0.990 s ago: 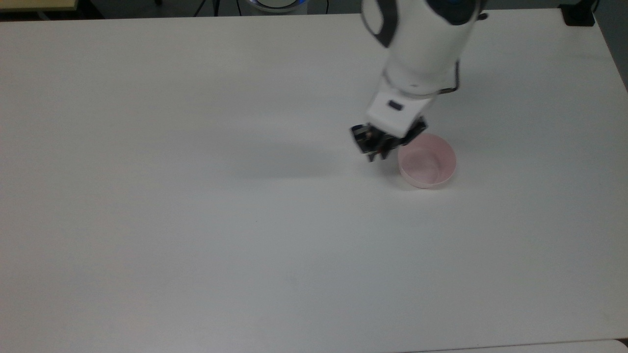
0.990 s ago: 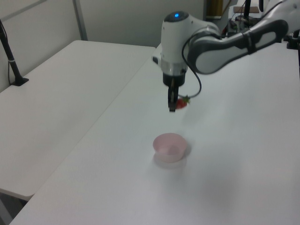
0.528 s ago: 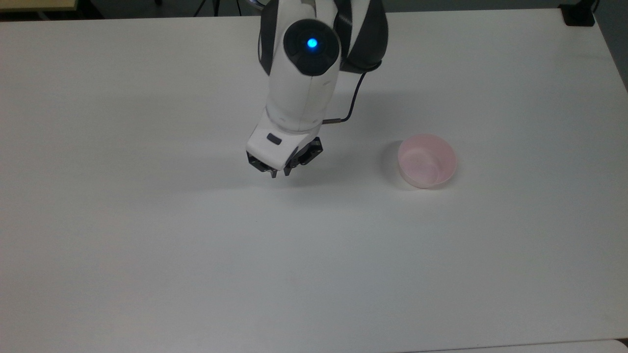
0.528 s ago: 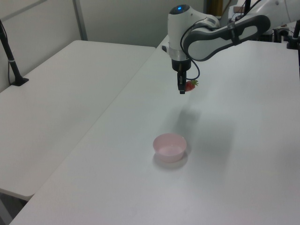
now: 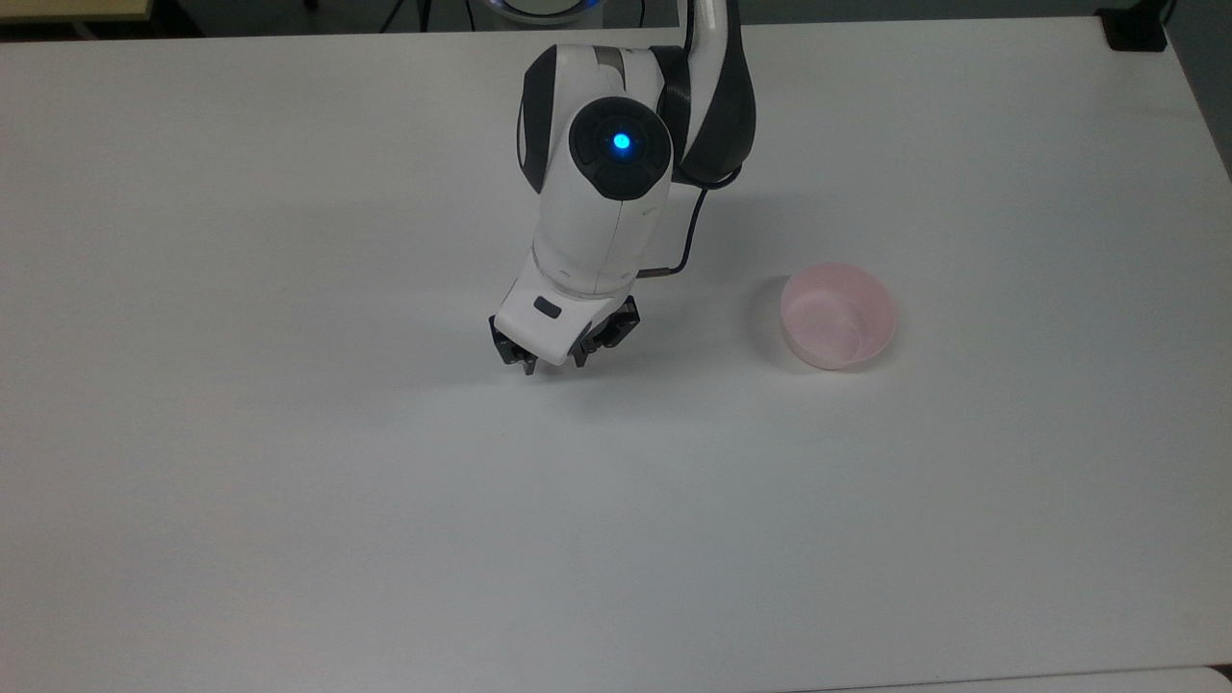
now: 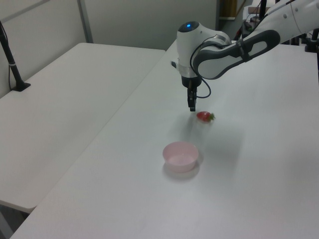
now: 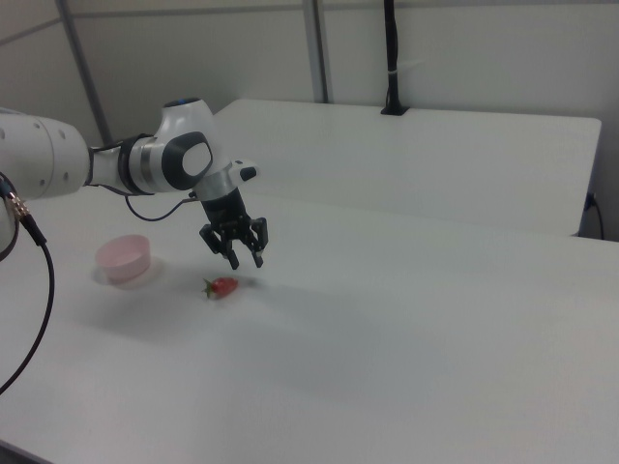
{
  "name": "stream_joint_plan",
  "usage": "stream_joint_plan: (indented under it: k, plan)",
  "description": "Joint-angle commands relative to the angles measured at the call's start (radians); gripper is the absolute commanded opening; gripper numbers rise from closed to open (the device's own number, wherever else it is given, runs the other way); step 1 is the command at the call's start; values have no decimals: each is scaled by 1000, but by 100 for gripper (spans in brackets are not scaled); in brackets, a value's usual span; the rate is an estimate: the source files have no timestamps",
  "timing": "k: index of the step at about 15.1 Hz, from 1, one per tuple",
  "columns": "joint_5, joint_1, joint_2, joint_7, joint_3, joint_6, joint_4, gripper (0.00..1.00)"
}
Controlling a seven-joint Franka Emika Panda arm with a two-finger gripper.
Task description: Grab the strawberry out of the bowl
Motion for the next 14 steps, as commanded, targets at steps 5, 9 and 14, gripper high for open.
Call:
stream_joint_plan:
  k: [5, 9, 14]
  plan:
    - [15, -55, -387, 57, 2, -332, -40, 100]
    - [17, -214, -649, 58, 106, -479, -175, 100]
    - [-25, -369, -711, 84, 230, -477, -223, 100]
